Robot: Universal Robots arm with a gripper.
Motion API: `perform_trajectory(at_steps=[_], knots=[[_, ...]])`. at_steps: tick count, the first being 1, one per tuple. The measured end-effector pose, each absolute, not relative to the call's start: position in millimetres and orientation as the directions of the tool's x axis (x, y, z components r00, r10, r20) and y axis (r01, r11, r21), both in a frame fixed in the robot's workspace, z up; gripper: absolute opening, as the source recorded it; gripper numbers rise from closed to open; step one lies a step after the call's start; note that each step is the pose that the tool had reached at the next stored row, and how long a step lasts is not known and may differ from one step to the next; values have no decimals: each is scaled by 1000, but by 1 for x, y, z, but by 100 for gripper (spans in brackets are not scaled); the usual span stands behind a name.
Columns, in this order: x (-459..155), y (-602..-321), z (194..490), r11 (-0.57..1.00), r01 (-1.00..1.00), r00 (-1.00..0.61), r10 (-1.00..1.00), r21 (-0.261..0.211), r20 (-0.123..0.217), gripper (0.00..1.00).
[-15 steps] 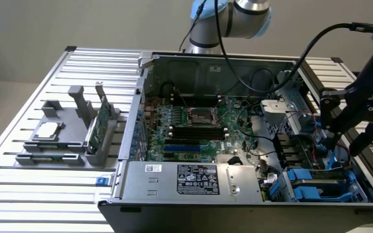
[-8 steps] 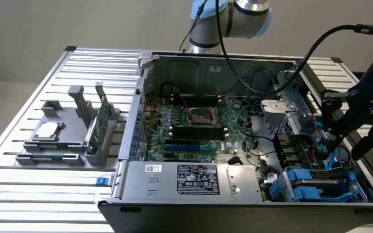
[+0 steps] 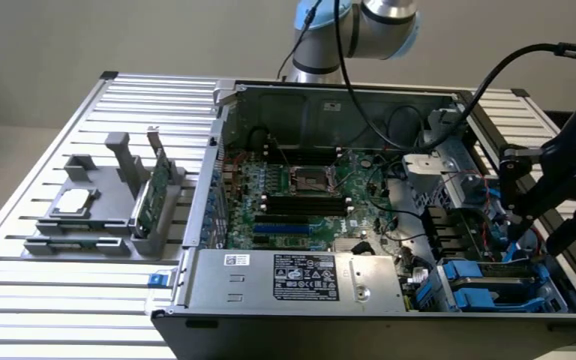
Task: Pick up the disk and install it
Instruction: 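Insert the first disk wire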
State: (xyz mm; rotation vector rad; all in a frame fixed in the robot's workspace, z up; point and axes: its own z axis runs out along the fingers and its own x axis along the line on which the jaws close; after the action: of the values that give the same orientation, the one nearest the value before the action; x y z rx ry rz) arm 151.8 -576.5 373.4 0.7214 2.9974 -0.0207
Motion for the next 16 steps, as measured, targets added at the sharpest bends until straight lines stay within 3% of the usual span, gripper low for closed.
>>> perform_trajectory(at_steps=[5, 11, 16], knots=[[152, -579, 372, 879, 477, -877, 476, 1, -60, 40], [154, -581, 368, 866, 500, -864, 499, 1, -60, 15], [155, -581, 366, 848, 530, -847, 529, 2, -59, 15]])
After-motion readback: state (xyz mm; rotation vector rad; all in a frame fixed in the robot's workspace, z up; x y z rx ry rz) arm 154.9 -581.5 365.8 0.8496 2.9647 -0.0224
